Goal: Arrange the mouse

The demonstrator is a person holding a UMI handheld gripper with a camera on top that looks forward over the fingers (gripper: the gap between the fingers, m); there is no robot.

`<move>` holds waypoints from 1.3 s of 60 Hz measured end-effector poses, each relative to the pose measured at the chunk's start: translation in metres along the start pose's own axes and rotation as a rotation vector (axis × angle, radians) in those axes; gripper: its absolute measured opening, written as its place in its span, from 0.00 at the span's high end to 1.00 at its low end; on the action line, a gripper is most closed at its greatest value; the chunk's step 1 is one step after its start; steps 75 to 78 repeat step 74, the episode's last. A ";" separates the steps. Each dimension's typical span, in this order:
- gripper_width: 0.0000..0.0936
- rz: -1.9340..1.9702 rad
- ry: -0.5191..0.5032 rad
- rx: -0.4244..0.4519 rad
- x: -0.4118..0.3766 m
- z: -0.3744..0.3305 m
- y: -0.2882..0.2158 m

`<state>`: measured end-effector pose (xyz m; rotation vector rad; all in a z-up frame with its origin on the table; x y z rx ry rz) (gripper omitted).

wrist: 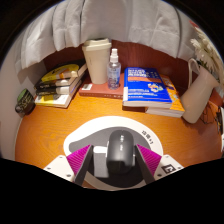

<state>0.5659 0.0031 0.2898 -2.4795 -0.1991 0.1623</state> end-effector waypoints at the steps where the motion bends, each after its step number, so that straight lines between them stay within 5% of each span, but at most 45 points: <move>1: 0.07 -0.016 0.006 -0.006 -0.004 -0.001 -0.002; 26: 0.07 0.055 0.149 0.202 -0.022 -0.216 0.008; 44: 0.08 0.160 0.124 0.356 -0.058 -0.320 0.021; 78: 0.08 0.119 0.121 0.341 -0.080 -0.352 0.058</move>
Point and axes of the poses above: the point between the fingertips, and its own axes, seen from behind it with the camera up: x to the right, y down, z forward, the way the camera looks, the point moved 10 cm from there along -z, backward, against the way the camera looks, and after that the axes turned 1 degree about x, right-handed, at the moved point
